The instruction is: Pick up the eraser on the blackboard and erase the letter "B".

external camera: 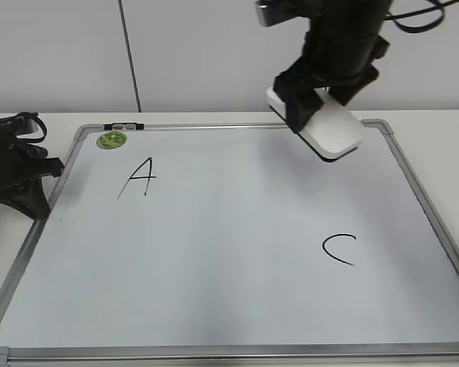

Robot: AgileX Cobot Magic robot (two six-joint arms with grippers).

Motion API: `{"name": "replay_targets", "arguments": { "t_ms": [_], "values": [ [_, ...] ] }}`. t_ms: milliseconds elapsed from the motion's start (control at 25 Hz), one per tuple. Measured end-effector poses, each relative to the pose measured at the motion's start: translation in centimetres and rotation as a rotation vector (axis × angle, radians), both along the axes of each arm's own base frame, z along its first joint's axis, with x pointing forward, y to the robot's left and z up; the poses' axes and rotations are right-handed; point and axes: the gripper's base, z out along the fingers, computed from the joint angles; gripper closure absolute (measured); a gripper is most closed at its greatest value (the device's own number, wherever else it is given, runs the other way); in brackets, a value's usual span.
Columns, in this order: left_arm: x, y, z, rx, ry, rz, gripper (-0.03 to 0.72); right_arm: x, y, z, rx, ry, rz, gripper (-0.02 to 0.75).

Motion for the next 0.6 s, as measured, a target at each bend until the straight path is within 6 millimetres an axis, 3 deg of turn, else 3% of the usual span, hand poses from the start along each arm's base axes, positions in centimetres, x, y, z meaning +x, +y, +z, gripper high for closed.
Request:
{"name": "replay_targets", "arguments": {
  "t_ms": [320,480,600],
  "values": [
    [0.0,0.0,0.0,0.000,0.000,0.000,0.678,-3.4,-11.2,-1.4,0.029,0.095,-0.340,0.185],
    [0.0,0.0,0.0,-0.003,0.000,0.002,0.678,-3.6,-14.2,-3.1,0.063,0.106,-0.442,0.185],
    [0.0,-0.1,0.0,-0.007,0.000,0.005,0.678,-3.5,-15.0,-3.6,0.088,0.090,-0.467,0.186]
  ]
}}
